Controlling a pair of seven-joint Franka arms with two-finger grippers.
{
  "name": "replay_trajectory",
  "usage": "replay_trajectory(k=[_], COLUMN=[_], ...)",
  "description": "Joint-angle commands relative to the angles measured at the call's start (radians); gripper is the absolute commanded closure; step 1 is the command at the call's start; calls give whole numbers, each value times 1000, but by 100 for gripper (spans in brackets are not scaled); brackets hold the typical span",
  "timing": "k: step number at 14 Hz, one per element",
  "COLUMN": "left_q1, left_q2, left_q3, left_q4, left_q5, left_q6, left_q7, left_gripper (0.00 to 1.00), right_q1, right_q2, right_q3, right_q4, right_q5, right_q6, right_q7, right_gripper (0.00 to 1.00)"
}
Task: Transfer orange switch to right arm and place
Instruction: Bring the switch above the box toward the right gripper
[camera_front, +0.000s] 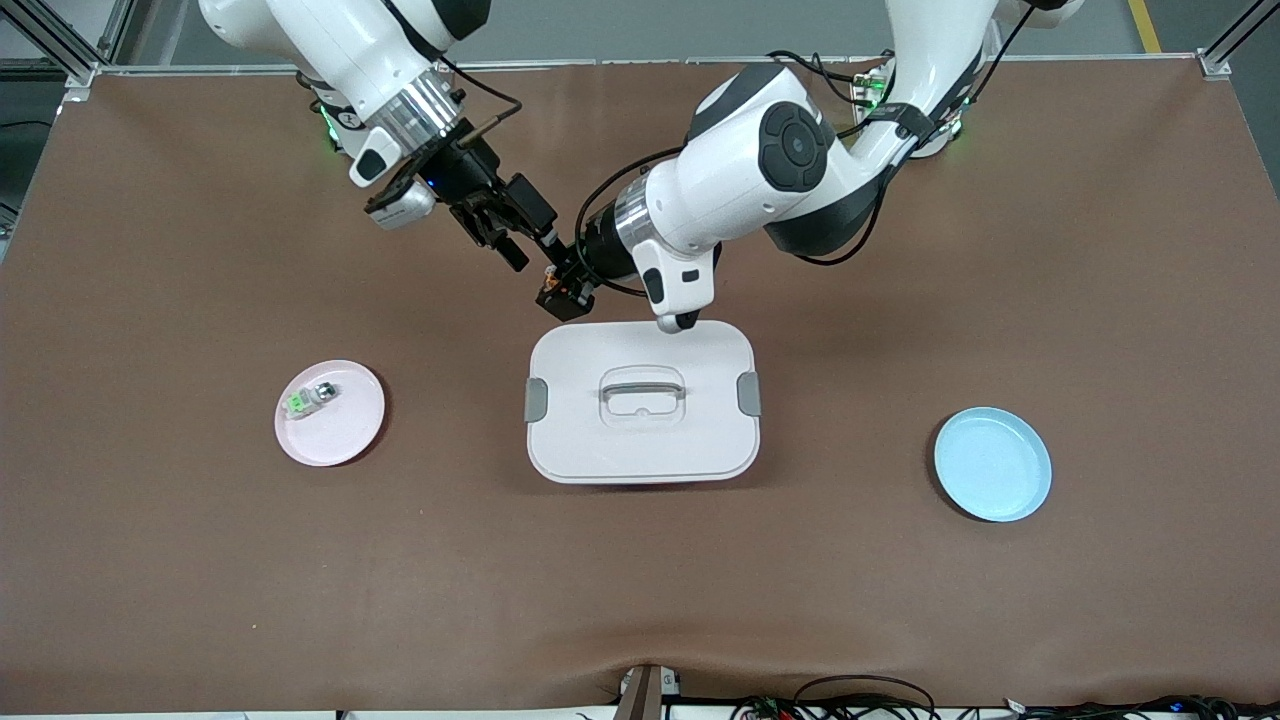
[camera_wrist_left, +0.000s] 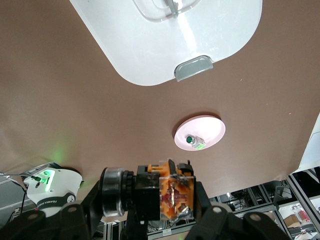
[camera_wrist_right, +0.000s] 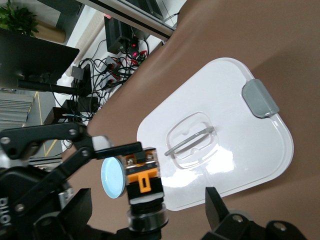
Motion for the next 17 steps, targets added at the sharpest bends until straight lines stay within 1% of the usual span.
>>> replay_trajectory(k=[1, 3, 4, 6, 7, 8, 9, 11, 12, 13, 14, 15, 17], left_q1=[-2, -2, -2, -2, -2, -3, -2, -2, -3, -2, -2, -2, 0], left_q2=[2, 2, 2, 2, 2, 2, 2, 2, 2, 2, 4, 4, 5], left_q3=[0, 0, 0, 0, 0, 0, 0, 0, 2, 2, 2, 2, 2], left_q4=[16, 16, 16, 16, 16, 16, 16, 16, 16, 16, 16, 16, 16], left_q5=[-19, -19, -19, -19, -19, -19, -19, -19, -19, -19, -19, -19, -19], left_q6=[2, 2, 2, 2, 2, 2, 2, 2, 2, 2, 2, 2, 2], left_q7=[-21, -21, -21, -21, -20, -20, -20, -20, -20, -20, -20, -20, -20], left_gripper=[100, 100, 100, 100, 100, 100, 100, 100, 100, 100, 100, 100, 100], right_q1=[17, 19, 19, 17, 17, 17, 16, 17, 17, 17, 17, 17, 17], right_q2=[10, 16, 18, 30, 41, 52, 65, 87, 88, 89, 89, 89, 89], right_q3=[-10, -11, -11, -11, -11, -11, -13, -13, -13, -13, -13, -13, -13], right_q4=[0, 7, 12, 27, 38, 53, 69, 90, 90, 90, 90, 90, 90], right_q5=[25, 25, 25, 25, 25, 25, 25, 25, 25, 25, 25, 25, 25], right_q6=[22, 22, 20, 19, 17, 14, 11, 10, 8, 8, 8, 8, 8], right_q7=[-9, -14, -20, -32, -37, -38, -38, -38, -38, -38, -40, -40, -40], right_gripper=[0, 0, 11, 26, 40, 56, 60, 62, 64, 75, 96, 100, 100])
